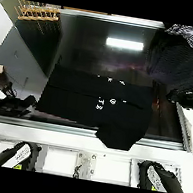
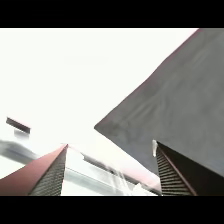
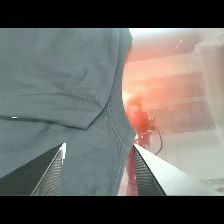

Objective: Fold the clothes and pants, and hang the long-sleeved shirts on hangers.

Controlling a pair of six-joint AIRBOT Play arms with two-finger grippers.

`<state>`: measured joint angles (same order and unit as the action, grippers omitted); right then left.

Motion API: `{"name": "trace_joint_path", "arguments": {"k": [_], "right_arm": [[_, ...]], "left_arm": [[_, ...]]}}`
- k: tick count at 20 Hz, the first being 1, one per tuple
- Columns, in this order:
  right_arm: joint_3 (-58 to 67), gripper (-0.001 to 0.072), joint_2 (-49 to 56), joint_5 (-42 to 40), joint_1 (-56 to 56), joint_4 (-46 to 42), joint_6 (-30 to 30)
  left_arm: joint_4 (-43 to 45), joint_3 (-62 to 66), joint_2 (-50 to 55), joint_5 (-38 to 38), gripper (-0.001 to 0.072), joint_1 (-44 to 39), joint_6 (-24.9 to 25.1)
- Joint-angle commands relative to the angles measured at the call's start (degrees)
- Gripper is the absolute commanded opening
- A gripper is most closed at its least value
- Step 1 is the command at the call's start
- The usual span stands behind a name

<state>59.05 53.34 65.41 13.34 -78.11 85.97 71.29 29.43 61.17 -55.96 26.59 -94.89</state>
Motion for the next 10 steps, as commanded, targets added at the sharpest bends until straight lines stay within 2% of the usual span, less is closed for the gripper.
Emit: {"name": "trace_joint_path", "arguments": {"k": [1,3,7,10], "right_arm": [[0.0,0.0471,-1.0,0.0,0.1,0.3,0.0],[0.0,0.0471,-1.0,0.1,0.1,0.3,0.0],[-1.7,0.0473,-1.0,1.6,2.0,0.0,0.0],[-8.9,0.0474,-1.0,4.2,8.5,0.1,0.0]], "left_arm": [[-5.5,-3.4,2.4,4.2,0.0564,-3.8,0.0],[-7.0,-1.2,6.1,5.6,0.0560,-7.3,-0.3],[-6.4,3.8,10.2,6.1,0.0017,-12.5,-1.1],[-6.3,4.7,8.7,5.1,0.0005,-13.3,-0.1]]}}
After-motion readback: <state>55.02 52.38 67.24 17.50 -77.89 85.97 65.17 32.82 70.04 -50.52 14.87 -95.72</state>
